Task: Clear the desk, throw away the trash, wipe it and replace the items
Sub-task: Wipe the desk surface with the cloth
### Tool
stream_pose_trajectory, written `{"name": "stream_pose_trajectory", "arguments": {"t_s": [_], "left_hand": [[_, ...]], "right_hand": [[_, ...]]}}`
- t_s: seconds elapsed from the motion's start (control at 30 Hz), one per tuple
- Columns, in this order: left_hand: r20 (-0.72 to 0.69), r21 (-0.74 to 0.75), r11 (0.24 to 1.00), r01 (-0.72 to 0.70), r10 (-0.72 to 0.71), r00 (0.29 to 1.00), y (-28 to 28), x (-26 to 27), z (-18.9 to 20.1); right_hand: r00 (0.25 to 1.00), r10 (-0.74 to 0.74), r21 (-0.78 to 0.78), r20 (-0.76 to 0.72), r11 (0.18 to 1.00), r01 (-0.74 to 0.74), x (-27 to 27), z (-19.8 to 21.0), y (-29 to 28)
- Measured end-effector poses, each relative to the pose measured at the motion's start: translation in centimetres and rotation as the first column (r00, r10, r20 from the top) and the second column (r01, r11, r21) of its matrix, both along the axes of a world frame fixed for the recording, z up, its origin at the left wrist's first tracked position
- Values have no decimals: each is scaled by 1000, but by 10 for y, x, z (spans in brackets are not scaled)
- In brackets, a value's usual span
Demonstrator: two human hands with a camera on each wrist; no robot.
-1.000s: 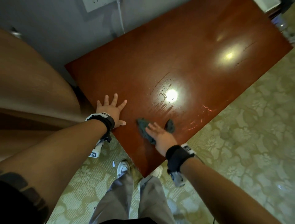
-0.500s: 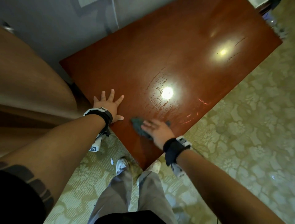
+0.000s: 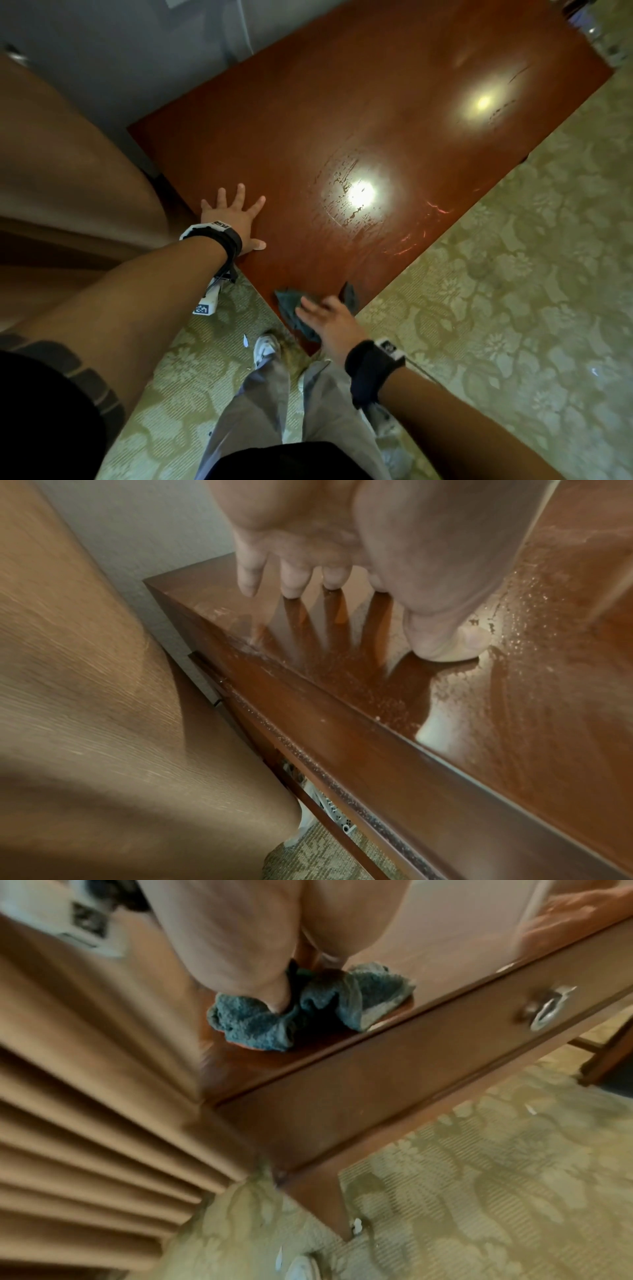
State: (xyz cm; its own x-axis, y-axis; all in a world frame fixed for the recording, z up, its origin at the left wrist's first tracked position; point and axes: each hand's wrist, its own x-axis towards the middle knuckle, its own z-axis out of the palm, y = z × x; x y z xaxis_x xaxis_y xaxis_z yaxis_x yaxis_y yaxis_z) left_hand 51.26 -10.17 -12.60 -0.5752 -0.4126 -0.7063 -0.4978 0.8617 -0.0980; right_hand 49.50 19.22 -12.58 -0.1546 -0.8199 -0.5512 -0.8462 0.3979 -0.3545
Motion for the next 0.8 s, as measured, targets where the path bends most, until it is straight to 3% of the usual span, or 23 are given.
{"name": "stream_pose_trajectory", "arguments": {"t_s": [0.13,0.3,0.37,0.47,0.53,0.67,0.8], "left_hand": [[3,6,1000,-1,1,1000,0,0,0],[2,-1,1000,3,-3,1000,-2,1,-2],[1,0,1000,-4,4,1000,-1,0,-2],[1,1,999,-32,32,999,7,0,-1],[3,13,998,-55,55,998,15,4,0],[39,67,998,-14,11,999,38,25,-1],[34,76,997,-5,2,999,57,42,-5]], "right_hand": [[990,141,-20,22,990,-141,29,-12,22],[946,323,-75,-3,944,-323,-9,-13,13],[965,249,-110,-77,960,-257,-33,-6,-1],[979,-145,-14,-140,989,145,-77,-14,-29],[951,-244,18,-189,968,251,-94,-23,-43],[958,-201,110,-206,968,227,-79,-25,-42],[987,-73,-1,-144,997,74,-30,-15,-8]]}}
